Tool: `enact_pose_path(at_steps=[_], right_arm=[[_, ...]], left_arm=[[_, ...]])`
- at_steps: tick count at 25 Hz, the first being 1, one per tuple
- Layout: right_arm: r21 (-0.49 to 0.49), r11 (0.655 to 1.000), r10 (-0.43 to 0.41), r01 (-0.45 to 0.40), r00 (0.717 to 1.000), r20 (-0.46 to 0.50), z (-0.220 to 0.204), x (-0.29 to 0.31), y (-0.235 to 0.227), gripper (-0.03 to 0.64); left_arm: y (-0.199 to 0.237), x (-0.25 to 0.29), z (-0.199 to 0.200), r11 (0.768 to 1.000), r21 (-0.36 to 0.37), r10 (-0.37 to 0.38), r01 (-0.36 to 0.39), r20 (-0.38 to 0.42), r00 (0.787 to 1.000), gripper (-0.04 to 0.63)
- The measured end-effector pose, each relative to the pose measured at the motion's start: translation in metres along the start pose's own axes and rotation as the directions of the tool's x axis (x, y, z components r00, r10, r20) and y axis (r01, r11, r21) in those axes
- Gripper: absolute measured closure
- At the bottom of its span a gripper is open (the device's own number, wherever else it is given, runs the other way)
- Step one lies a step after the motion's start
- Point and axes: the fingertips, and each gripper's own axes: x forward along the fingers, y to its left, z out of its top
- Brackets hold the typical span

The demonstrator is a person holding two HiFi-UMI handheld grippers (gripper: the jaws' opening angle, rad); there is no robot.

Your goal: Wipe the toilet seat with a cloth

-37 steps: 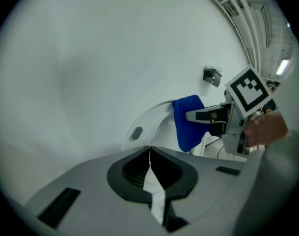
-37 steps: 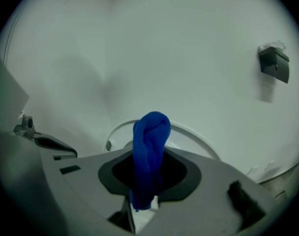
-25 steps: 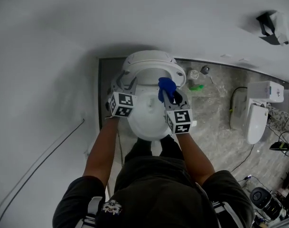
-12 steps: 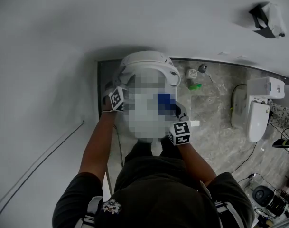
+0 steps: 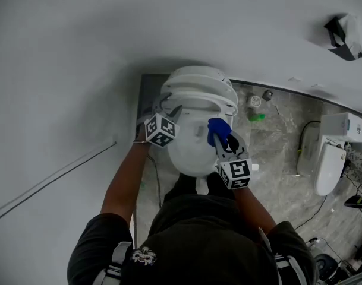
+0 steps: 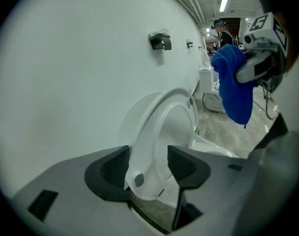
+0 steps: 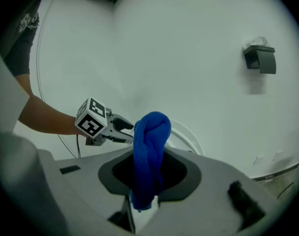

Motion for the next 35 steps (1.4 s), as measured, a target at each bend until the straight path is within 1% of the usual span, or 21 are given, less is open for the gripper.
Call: enact_pose_path(at_steps=[3, 5, 8, 10, 13, 16, 19, 20, 21, 25, 27, 28, 29, 33, 35], right_arm=[[-0.006, 1.0, 0.031, -0.031, 0.999, 0.011, 0.004, -0.006, 0.004, 0.522], [-0.011, 0.998, 0.054, -0.054, 0.998, 0.026, 0.01, -0.008, 0.006, 0.522], [-0.018, 0.996, 0.085, -0.084, 0.995, 0.049, 0.019, -0.016, 0.009, 0.522], [-0.02, 0.995, 0.098, -0.096, 0.993, 0.059, 0.023, -0.022, 0.011, 0.522], [-0.027, 0.993, 0.117, -0.116, 0.991, 0.067, 0.024, -0.029, 0.014, 0.522], [-0.035, 0.99, 0.138, -0.136, 0.988, 0.063, 0.022, -0.037, 0.015, 0.522], [-0.034, 0.987, 0.16, -0.158, 0.986, 0.05, 0.015, -0.046, 0.022, 0.522], [-0.032, 0.986, 0.167, -0.166, 0.985, 0.045, 0.013, -0.049, 0.025, 0.522], [-0.031, 0.984, 0.176, -0.174, 0.984, 0.041, 0.01, -0.051, 0.028, 0.522], [-0.025, 0.976, 0.217, -0.217, 0.976, 0.017, 0.0, -0.058, 0.039, 0.522], [-0.026, 0.97, 0.242, -0.242, 0.97, 0.004, -0.006, -0.062, 0.048, 0.522], [-0.027, 0.967, 0.255, -0.255, 0.967, -0.003, -0.009, -0.064, 0.053, 0.522], [-0.03, 0.963, 0.267, -0.267, 0.964, -0.009, -0.012, -0.066, 0.057, 0.522], [-0.029, 0.952, 0.303, -0.304, 0.953, -0.03, -0.021, -0.07, 0.067, 0.522], [-0.024, 0.95, 0.309, -0.31, 0.95, -0.034, -0.023, -0.069, 0.067, 0.522]], left_arm=[[-0.012, -0.012, -0.006, 1.0, -0.009, -0.017, 0.016, -0.029, 0.999, 0.36], [-0.021, -0.021, -0.009, 0.999, -0.039, -0.022, 0.02, -0.04, 0.999, 0.36], [-0.039, -0.036, -0.014, 0.993, -0.117, -0.026, 0.02, -0.042, 0.999, 0.36], [-0.052, -0.047, -0.021, 0.982, -0.188, -0.037, 0.029, -0.037, 0.999, 0.36], [-0.07, -0.064, -0.037, 0.95, -0.307, -0.069, 0.057, -0.027, 0.997, 0.36], [-0.091, -0.078, -0.052, 0.921, -0.376, -0.116, 0.097, -0.028, 0.993, 0.36], [-0.116, -0.092, -0.064, 0.873, -0.456, -0.197, 0.172, -0.007, 0.98, 0.36], [-0.124, -0.095, -0.069, 0.863, -0.467, -0.221, 0.192, -0.008, 0.975, 0.358], [-0.131, -0.097, -0.074, 0.859, -0.468, -0.239, 0.205, -0.014, 0.971, 0.356], [-0.15, -0.103, -0.087, 0.854, -0.459, -0.299, 0.245, -0.049, 0.953, 0.35], [-0.16, -0.106, -0.095, 0.848, -0.453, -0.336, 0.277, -0.055, 0.94, 0.347], [-0.165, -0.109, -0.099, 0.839, -0.456, -0.357, 0.296, -0.053, 0.932, 0.345], [-0.17, -0.111, -0.103, 0.826, -0.467, -0.378, 0.314, -0.047, 0.925, 0.344], [-0.181, -0.114, -0.112, 0.747, -0.558, -0.43, 0.361, 0.009, 0.903, 0.344], [-0.184, -0.113, -0.114, 0.718, -0.593, -0.437, 0.365, 0.024, 0.899, 0.344]])
